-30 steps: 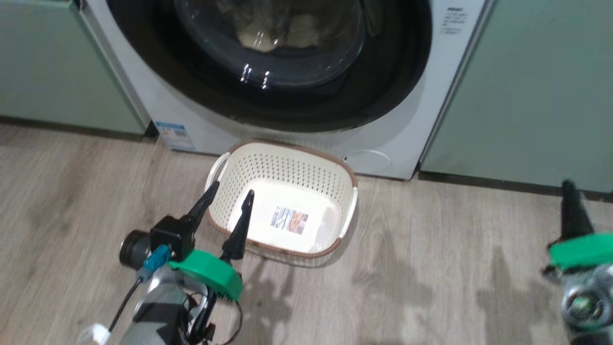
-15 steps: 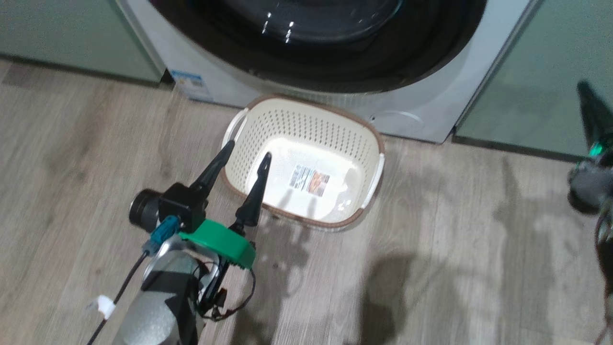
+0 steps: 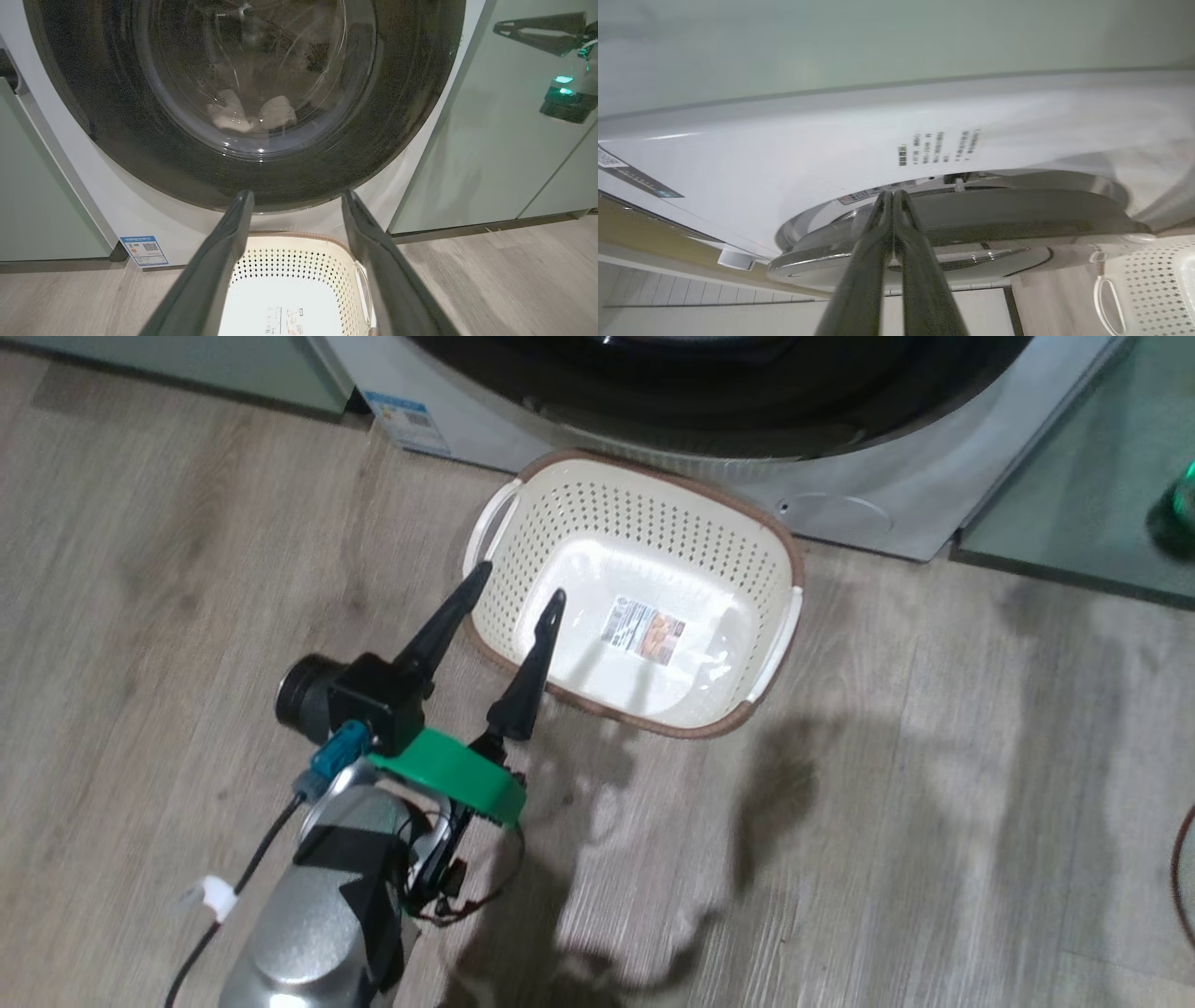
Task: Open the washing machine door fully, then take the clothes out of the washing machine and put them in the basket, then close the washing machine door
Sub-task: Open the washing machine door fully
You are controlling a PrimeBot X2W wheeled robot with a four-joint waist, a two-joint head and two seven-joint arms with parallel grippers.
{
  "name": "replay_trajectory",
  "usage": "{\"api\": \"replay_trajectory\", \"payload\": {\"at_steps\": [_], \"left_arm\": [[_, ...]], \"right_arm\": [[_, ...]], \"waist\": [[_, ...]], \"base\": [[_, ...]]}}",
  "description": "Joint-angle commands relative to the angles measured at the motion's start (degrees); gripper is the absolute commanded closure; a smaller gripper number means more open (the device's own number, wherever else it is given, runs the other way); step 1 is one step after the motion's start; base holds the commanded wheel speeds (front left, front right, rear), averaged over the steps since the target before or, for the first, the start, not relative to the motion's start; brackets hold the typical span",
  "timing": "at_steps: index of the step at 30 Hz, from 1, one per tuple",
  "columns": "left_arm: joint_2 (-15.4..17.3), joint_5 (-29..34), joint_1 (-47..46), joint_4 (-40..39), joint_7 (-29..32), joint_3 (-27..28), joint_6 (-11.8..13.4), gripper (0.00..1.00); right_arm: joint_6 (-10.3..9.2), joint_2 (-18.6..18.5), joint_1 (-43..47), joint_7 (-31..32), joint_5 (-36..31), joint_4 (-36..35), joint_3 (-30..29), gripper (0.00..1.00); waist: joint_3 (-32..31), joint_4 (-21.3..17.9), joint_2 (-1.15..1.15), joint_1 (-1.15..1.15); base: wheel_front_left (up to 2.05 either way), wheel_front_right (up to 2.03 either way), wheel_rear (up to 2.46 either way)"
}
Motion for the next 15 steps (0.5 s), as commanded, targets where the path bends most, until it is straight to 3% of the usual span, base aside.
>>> {"api": "replay_trajectory", "payload": {"at_steps": [1, 15], "left_arm": [[0.7, -0.5, -1.8, -2.1, -0.4, 1.5, 0.3, 0.0], [0.7, -2.2, -3.3, -2.5, -0.4, -0.6, 1.7, 0.0]], "right_arm": [[0.08, 0.3, -3.5, 0.8, -0.3, -1.4, 1.4, 1.0], [0.08, 0.2, -13.6, 2.3, -4.1, 5.8, 5.6, 1.0]], "waist": [[0.8, 0.6, 0.0, 0.0], [3.4, 2.7, 0.0, 0.0]], "base": [[0.0, 0.0, 0.0], [0.0, 0.0, 0.0]]}}
